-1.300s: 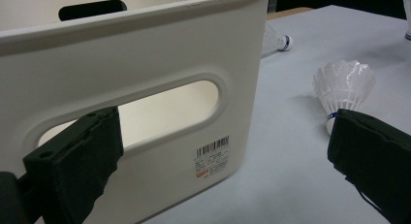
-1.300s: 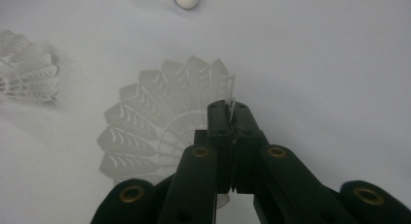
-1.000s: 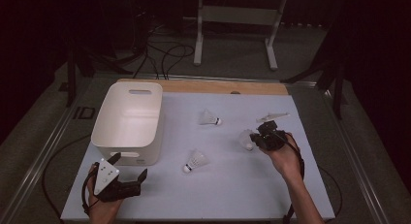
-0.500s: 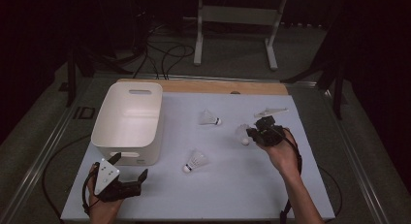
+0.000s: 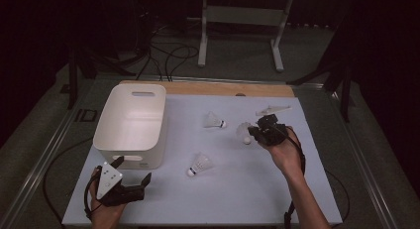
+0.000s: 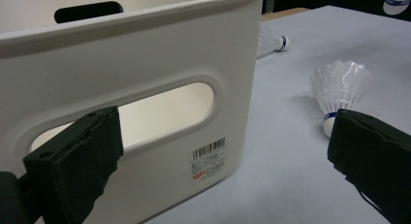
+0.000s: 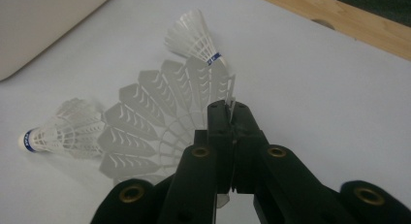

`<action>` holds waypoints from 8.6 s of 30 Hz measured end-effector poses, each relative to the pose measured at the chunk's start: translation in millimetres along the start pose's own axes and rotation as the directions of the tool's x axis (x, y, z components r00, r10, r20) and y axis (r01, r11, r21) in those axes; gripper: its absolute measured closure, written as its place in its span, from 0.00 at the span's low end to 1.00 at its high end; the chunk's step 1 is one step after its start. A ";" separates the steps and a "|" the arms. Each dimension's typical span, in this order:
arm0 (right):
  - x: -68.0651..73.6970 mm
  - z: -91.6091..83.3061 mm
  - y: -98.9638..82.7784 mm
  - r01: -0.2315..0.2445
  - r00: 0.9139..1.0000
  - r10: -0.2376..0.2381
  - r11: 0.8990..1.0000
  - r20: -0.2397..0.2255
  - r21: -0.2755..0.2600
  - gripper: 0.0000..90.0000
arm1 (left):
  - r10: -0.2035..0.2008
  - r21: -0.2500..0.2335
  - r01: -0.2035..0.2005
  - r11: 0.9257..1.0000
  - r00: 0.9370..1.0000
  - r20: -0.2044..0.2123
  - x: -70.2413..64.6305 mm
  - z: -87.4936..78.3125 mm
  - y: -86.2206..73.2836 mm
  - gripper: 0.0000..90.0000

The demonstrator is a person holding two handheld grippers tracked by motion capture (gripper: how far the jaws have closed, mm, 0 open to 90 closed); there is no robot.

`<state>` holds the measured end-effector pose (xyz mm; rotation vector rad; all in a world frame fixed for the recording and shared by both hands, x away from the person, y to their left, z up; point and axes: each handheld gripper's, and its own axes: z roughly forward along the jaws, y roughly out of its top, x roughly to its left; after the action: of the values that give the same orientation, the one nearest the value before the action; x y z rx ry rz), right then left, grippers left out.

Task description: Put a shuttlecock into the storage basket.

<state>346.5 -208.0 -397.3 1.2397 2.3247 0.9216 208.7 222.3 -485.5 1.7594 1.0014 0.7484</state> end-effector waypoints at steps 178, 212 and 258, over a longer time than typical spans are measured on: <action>110.5 39.8 152.3 0.025 0.964 -0.090 0.967 -0.250 -0.253 0.99 | 0.012 -0.008 -0.012 1.000 1.000 0.011 -2.1 1.6 0.5 0.00; 159.6 52.3 169.3 0.094 0.932 -0.180 0.959 -0.315 -0.267 0.97 | 0.001 -0.016 -0.001 1.000 1.000 0.020 -1.1 1.8 0.2 0.00; 132.2 50.5 157.1 0.089 0.945 -0.162 0.963 -0.283 -0.254 0.10 | 0.016 -0.012 -0.016 1.000 1.000 0.022 -3.6 2.5 0.7 0.00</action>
<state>396.7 -15.2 -326.5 0.8920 2.3938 1.3800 209.3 217.9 -486.0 1.7639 0.9680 0.7419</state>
